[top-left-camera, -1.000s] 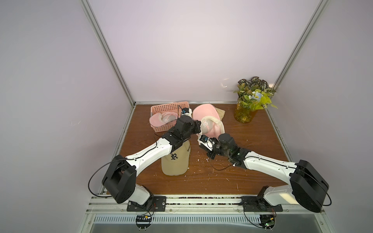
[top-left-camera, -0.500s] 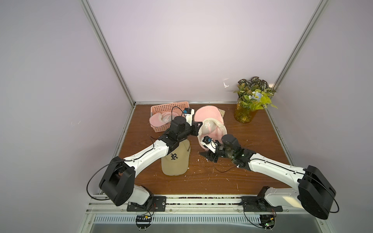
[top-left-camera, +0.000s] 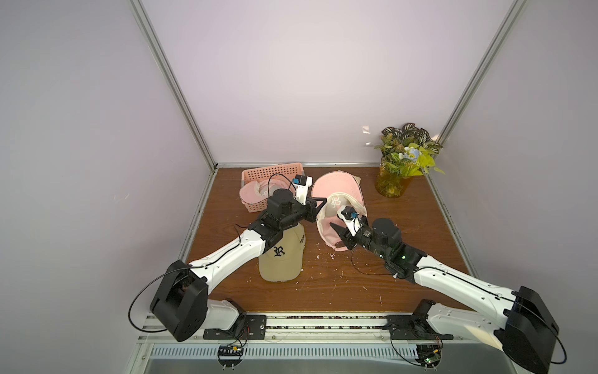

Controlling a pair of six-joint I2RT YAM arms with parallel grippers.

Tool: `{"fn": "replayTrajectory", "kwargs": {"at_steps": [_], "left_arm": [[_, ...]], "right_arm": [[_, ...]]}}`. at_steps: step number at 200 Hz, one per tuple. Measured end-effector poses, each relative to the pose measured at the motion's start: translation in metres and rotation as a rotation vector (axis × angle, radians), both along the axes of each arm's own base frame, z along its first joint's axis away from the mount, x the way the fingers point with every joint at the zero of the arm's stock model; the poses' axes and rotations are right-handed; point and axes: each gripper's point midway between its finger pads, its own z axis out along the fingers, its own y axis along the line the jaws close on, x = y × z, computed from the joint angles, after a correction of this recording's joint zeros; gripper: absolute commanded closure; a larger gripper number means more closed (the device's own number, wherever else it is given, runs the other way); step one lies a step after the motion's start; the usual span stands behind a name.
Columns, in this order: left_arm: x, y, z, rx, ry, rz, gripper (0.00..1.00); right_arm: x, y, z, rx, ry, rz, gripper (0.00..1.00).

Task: Turn the baseball cap inside out
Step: Turn over the baseball cap.

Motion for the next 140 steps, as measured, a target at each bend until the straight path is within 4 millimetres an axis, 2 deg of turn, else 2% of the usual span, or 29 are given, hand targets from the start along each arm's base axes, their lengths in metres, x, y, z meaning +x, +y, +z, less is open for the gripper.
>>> {"fn": "replayTrajectory", "kwargs": {"at_steps": [26,67,105,140], "left_arm": [[-0.006,-0.003,0.003,-0.021,0.017,-0.031,1.00],[-0.013,-0.009,0.003,-0.062,0.068,-0.077,1.00],[-0.015,-0.018,0.000,-0.113,0.124,-0.117,1.00],[-0.014,-0.019,-0.002,-0.127,0.153,-0.115,1.00]], "right_arm": [[0.018,-0.009,0.003,0.007,-0.036,-0.109,0.72],[0.045,-0.011,-0.012,-0.032,-0.037,-0.235,0.70],[0.061,-0.011,-0.025,-0.061,-0.033,-0.306,0.58],[0.068,-0.010,-0.049,-0.109,0.005,-0.334,0.51]]}}
